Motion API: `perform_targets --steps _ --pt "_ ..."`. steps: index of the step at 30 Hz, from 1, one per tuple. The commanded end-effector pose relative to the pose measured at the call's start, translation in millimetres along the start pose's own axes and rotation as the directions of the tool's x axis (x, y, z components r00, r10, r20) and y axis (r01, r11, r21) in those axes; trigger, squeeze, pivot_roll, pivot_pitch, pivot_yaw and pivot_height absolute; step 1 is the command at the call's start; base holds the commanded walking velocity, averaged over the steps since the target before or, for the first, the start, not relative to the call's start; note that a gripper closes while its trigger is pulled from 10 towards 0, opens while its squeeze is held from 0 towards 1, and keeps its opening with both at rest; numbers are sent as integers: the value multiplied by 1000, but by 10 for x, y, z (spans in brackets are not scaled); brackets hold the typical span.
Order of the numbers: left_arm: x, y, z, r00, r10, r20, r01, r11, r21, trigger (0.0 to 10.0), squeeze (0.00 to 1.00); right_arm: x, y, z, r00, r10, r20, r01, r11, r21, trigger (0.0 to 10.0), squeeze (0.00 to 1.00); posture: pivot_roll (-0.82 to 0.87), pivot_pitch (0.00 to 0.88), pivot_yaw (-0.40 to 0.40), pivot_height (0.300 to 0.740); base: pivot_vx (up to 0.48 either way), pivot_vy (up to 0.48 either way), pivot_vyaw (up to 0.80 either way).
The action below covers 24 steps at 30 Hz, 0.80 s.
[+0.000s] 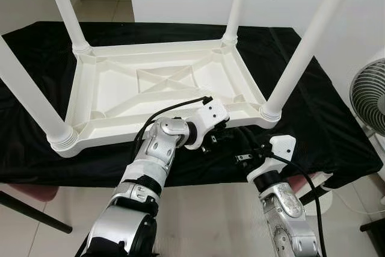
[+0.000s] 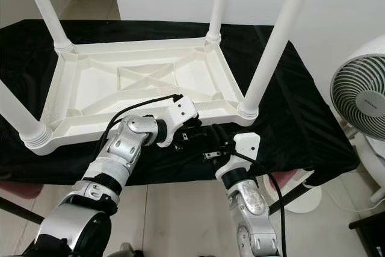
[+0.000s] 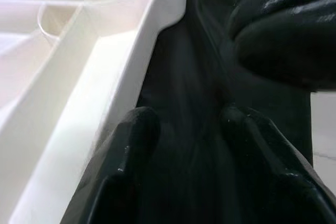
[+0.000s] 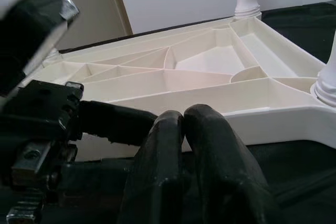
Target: Building children table
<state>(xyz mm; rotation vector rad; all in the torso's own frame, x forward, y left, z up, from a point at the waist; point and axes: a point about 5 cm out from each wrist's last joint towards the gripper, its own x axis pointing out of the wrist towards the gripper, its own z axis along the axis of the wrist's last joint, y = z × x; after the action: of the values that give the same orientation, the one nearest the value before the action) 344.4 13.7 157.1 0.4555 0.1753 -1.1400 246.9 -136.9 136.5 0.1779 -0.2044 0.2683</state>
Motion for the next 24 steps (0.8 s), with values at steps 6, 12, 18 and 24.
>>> perform_targets --steps 6,12,18,24 --pt "-74 342 -111 792 606 -69 -609 793 -23 10000 0 -42 24 10 1000 -22 -9 22 1000 0 10000 0 -40 69 45 740 0 0 0" --pt "-91 395 -12 799 601 -24 -601 797 -54 10000 0 -64 23 11 999 -31 -17 31 1000 -2 10000 0 -44 72 48 740 0 0 0" --pt "-159 461 141 797 599 75 -594 801 -79 10000 0 -111 15 -15 999 -35 -33 35 999 -11 10000 0 -34 74 47 740 0 0 0" --pt "-178 503 101 788 613 60 -609 790 -75 10000 0 -214 -50 -50 997 -48 -65 46 998 -30 10000 0 -33 78 44 740 0 0 0"
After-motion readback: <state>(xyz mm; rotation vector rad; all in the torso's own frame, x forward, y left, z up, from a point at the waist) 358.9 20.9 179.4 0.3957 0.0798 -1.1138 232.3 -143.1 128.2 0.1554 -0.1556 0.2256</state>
